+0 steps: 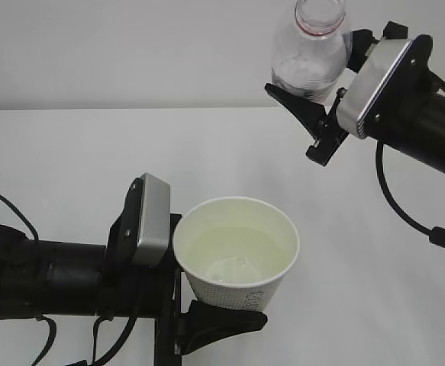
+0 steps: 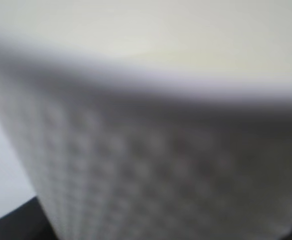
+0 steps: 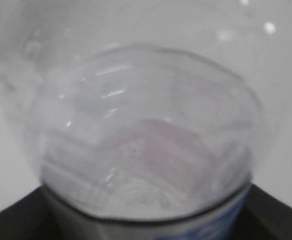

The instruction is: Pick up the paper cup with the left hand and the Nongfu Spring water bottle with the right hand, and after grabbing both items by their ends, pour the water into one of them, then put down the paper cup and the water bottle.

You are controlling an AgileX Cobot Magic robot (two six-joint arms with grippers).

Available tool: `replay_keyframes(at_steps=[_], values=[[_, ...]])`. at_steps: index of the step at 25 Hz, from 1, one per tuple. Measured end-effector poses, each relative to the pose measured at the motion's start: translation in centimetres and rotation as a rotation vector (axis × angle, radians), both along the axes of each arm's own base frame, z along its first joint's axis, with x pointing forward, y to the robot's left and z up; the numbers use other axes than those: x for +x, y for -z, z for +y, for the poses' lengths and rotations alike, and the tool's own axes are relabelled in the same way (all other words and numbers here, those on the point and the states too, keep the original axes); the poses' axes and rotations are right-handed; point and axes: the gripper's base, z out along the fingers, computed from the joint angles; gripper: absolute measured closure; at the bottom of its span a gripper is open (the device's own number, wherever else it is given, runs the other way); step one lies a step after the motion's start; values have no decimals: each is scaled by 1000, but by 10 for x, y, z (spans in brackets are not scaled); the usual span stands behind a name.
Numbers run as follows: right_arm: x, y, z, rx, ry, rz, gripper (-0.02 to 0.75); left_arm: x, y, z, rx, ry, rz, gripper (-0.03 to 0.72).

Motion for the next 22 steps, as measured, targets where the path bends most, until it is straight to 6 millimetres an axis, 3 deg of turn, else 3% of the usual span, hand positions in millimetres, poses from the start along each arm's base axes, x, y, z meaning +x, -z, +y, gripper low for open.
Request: replay_keyframes(at_steps=[22], values=[[6, -4, -8, 299, 57, 206, 218, 0, 0, 0, 0, 0, 0, 195]])
